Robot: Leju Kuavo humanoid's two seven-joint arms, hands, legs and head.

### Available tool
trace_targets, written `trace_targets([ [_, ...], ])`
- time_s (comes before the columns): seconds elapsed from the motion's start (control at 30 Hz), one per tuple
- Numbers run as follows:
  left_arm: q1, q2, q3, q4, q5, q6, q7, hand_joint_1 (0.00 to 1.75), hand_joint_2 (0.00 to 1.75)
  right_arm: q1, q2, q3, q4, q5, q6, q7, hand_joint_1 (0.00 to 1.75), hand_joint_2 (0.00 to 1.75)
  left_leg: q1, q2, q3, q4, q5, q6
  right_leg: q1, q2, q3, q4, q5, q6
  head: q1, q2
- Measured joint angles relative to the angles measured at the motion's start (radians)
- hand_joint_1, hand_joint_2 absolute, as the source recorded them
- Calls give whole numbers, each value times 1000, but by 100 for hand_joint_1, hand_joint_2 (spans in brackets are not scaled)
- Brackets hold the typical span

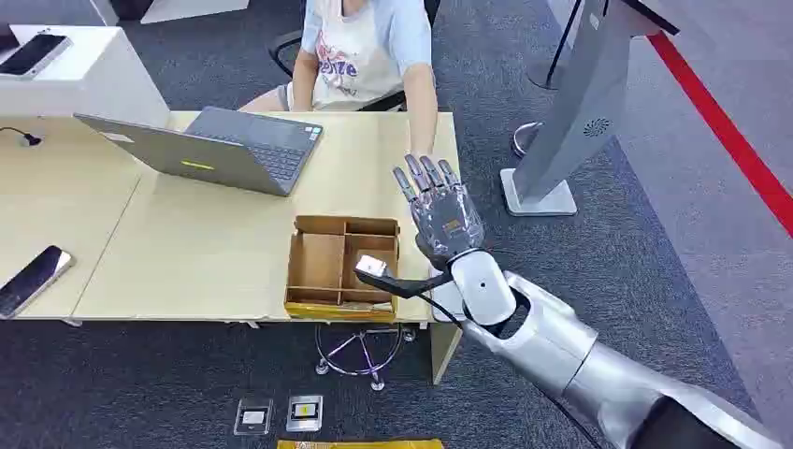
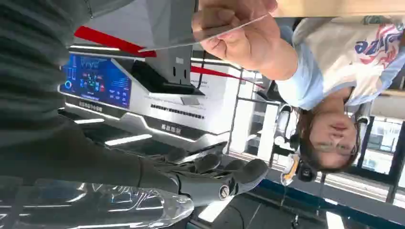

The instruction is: Pass the card to the sensor for recognition and then transmit it.

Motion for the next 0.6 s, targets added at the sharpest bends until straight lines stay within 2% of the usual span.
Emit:
trace_targets([
  [0.37, 0, -1, 0, 0, 0, 2, 1, 0, 0, -13, 8, 0, 4, -3, 11, -16, 2, 175, 0, 0, 0, 0, 0, 0, 0, 0, 0, 0, 0, 0, 0, 0],
  [0.4, 0, -1, 0, 0, 0, 2, 1, 0, 0, -13, 8, 0, 5, -5, 11, -16, 12, 175, 0, 0, 0, 0, 0, 0, 0, 0, 0, 0, 0, 0, 0, 0],
  [0.43, 0, -1, 0, 0, 0, 2, 1, 0, 0, -14, 8, 0, 6, -6, 11, -16, 157, 175, 0, 0, 0, 0, 0, 0, 0, 0, 0, 0, 0, 0, 0, 0],
  [0.47, 0, -1, 0, 0, 0, 2, 1, 0, 0, -15, 8, 0, 8, -10, 12, -16, 175, 175, 0, 0, 0, 0, 0, 0, 0, 0, 0, 0, 0, 0, 0, 0],
  [0.6, 0, -2, 0, 0, 0, 2, 1, 0, 0, -18, 10, 0, 13, -24, 18, -15, 175, 175, 0, 0, 0, 0, 0, 0, 0, 0, 0, 0, 0, 0, 0, 0],
])
